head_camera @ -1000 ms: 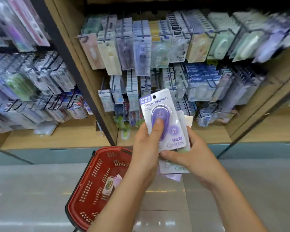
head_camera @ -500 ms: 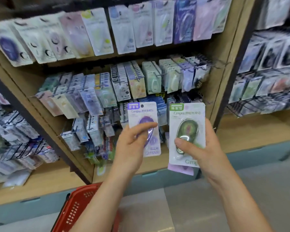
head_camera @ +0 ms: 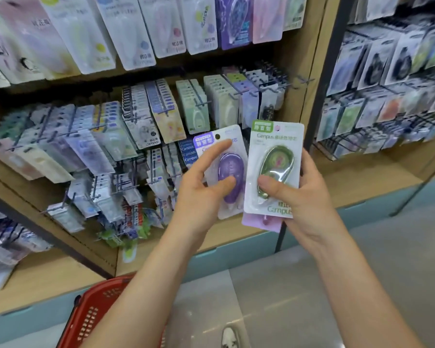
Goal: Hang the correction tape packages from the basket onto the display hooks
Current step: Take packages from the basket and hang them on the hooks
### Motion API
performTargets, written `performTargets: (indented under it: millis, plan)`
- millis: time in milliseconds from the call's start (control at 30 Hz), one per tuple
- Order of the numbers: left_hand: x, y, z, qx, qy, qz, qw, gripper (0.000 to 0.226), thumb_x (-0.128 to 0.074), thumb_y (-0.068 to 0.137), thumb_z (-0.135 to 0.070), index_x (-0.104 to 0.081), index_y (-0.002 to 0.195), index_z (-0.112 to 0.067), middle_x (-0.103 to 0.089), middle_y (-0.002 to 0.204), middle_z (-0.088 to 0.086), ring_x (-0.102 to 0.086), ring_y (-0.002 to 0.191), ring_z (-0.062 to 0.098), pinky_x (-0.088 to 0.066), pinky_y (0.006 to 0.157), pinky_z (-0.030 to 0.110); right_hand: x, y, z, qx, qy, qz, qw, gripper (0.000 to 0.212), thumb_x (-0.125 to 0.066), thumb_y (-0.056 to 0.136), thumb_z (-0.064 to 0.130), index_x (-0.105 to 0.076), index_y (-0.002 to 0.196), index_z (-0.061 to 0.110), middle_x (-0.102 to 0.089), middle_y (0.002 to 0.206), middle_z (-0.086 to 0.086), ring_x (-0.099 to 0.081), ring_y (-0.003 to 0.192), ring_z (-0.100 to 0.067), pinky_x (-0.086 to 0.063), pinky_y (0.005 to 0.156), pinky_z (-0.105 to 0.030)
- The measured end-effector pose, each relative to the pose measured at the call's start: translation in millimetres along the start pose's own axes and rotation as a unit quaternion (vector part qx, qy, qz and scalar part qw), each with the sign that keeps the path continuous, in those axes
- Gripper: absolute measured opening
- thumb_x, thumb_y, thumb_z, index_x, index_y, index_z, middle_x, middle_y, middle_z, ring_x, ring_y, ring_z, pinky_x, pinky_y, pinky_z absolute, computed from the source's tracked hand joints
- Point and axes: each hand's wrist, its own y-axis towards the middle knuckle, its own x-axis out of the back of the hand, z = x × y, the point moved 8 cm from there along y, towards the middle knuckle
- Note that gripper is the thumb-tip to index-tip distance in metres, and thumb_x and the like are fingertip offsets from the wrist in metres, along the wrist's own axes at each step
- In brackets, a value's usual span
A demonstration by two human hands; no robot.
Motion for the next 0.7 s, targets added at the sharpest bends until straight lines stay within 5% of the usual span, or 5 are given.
performTargets:
  millis: [200, 300, 433, 600, 700]
  plan:
    - [-22, 49, 8, 0.011, 0.014, 0.032, 0.999, 0.061, -0.046, 0.086, 0.017, -0.070, 0.112, -0.032, -0.068, 0.118, -0.001, -0.063, 0.082, 0.006, -0.052, 0.074, 0.017, 19, 36, -8, -0.040, -0.004, -0.015, 0.999, 0.050, -0.075, 0.066, 0.008, -0.062, 0.115, 0.009, -0.073, 0.103, -0.010, -0.070, 0.088, -0.023, -0.057, 0.071, -0.034]
    - [-31, 84, 11, 0.023, 0.023, 0.054, 0.998, 0.052, -0.048, 0.090, 0.008, -0.069, 0.118, -0.031, -0.068, 0.111, 0.003, -0.059, 0.090, 0.015, -0.048, 0.083, 0.029, 19, 66, -2, -0.045, -0.017, 0.003, 0.999, 0.061, -0.073, 0.070, 0.006, -0.055, 0.128, 0.009, -0.071, 0.112, -0.011, -0.070, 0.095, -0.024, -0.058, 0.074, -0.036]
    - [-36, 124, 4, 0.000, 0.038, 0.087, 0.996, 0.051, -0.058, 0.086, -0.015, -0.056, 0.126, -0.045, -0.061, 0.134, 0.000, -0.061, 0.119, 0.022, -0.046, 0.106, 0.046, 13, 103, 17, -0.021, -0.050, 0.008, 0.999, 0.064, -0.072, 0.069, 0.004, -0.053, 0.130, 0.009, -0.072, 0.111, -0.012, -0.071, 0.096, -0.026, -0.058, 0.073, -0.036]
    - [-38, 174, -33, -0.074, 0.032, 0.105, 0.991, 0.046, -0.060, 0.095, -0.005, -0.052, 0.130, -0.034, -0.061, 0.130, -0.003, -0.066, 0.106, 0.009, -0.055, 0.090, 0.029, 5, 141, 60, 0.078, -0.138, -0.026, 0.987, 0.059, -0.078, 0.067, 0.001, -0.057, 0.117, 0.024, -0.073, 0.110, -0.004, -0.071, 0.100, -0.022, -0.060, 0.075, -0.039]
    - [-35, 206, -73, -0.128, 0.032, 0.061, 0.989, 0.039, -0.062, 0.095, -0.006, -0.056, 0.126, -0.028, -0.069, 0.111, 0.002, -0.067, 0.091, 0.006, -0.053, 0.081, 0.022, 0, 156, 94, 0.123, -0.181, -0.016, 0.976, 0.062, -0.079, 0.068, -0.002, -0.056, 0.113, 0.034, -0.074, 0.106, 0.005, -0.072, 0.097, -0.014, -0.058, 0.066, -0.028]
